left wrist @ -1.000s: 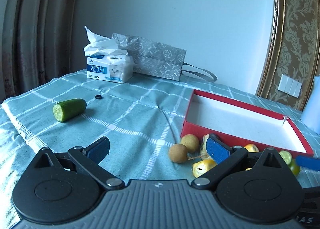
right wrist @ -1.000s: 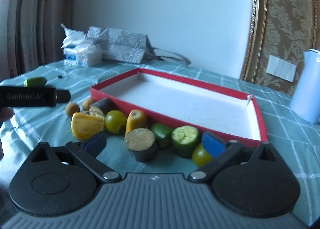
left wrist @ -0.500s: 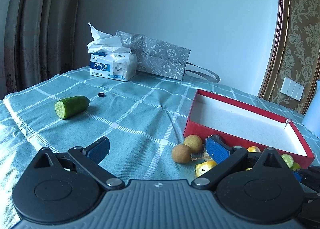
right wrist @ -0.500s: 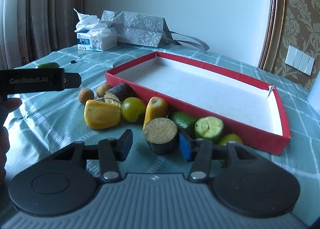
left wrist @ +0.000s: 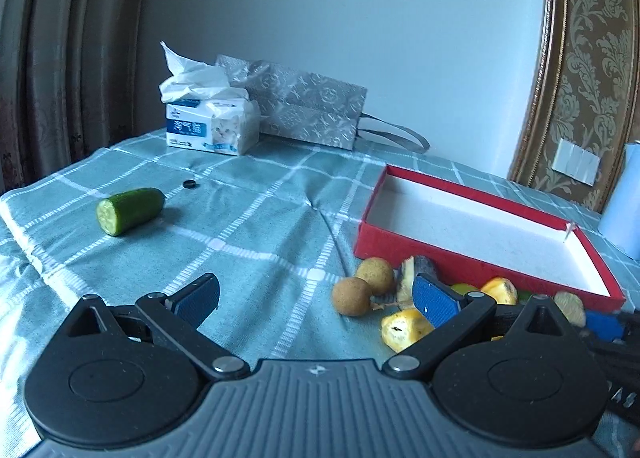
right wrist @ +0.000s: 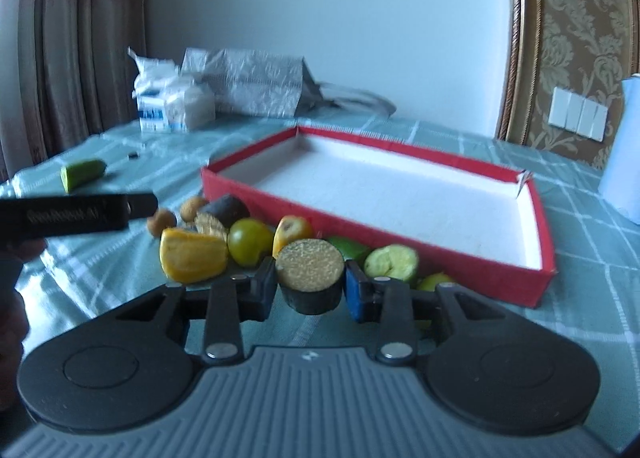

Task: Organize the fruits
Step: 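Lift the sugarcane chunk with the right gripper and set it down beside the fruits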

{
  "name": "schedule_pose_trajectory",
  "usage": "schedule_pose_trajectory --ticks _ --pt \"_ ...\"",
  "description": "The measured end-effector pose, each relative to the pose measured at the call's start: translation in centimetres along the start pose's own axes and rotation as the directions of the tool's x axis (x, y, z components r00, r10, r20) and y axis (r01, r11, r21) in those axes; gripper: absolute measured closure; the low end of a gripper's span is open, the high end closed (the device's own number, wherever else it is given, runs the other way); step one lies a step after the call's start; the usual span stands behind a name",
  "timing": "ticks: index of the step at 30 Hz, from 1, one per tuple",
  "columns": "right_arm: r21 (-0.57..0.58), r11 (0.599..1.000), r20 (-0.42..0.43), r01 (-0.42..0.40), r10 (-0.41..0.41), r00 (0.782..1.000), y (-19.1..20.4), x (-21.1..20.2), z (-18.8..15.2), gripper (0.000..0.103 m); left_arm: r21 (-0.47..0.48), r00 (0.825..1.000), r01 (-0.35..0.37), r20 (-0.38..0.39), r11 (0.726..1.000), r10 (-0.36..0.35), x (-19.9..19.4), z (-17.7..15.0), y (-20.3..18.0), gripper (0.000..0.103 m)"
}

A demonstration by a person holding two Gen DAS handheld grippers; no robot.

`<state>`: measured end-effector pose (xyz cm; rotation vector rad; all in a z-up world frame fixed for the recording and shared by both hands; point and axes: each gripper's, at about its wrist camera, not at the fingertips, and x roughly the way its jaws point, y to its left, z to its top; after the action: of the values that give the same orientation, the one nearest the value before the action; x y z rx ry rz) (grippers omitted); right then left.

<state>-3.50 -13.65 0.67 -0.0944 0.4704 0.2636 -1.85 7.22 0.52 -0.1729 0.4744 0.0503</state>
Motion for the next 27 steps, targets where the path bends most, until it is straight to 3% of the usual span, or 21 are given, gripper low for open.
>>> schedule_pose_trajectory --ticks 5,9,13,19,27 --pt "0.045 0.999 0.049 0.017 -0.019 0.999 -1.5 -1.2 0.2 0.07 0.113 0.999 0.045 -0.021 0.993 -0.043 0.0 -0.5 -1.5 0.0" --pt "0.074 0.997 0.063 0.017 -0.022 0.998 -2.6 -1.6 0.1 0.07 0.207 0.999 0.031 -0.002 0.978 -0.032 -0.3 -0.9 -2.4 0.0" --pt "0.091 0.996 0.077 0.007 -0.014 0.997 -3.1 -1.9 0.0 0.07 0.295 0.995 0.094 -0.045 0.951 -0.084 0.1 -1.2 -3.2 0.0" --pt "0.103 0.995 0.078 -0.014 0.006 0.997 -3.2 -1.9 -0.1 0.07 0.363 0.99 0.141 -0.079 0.921 -0.12 1.1 -1.2 -4.1 0.0" --pt "0.117 0.993 0.094 -0.026 0.014 0.995 -3.5 -2.2 0.0 0.07 0.389 0.982 0.182 -0.117 0.903 -0.148 2.6 -0.8 -4.8 0.0"
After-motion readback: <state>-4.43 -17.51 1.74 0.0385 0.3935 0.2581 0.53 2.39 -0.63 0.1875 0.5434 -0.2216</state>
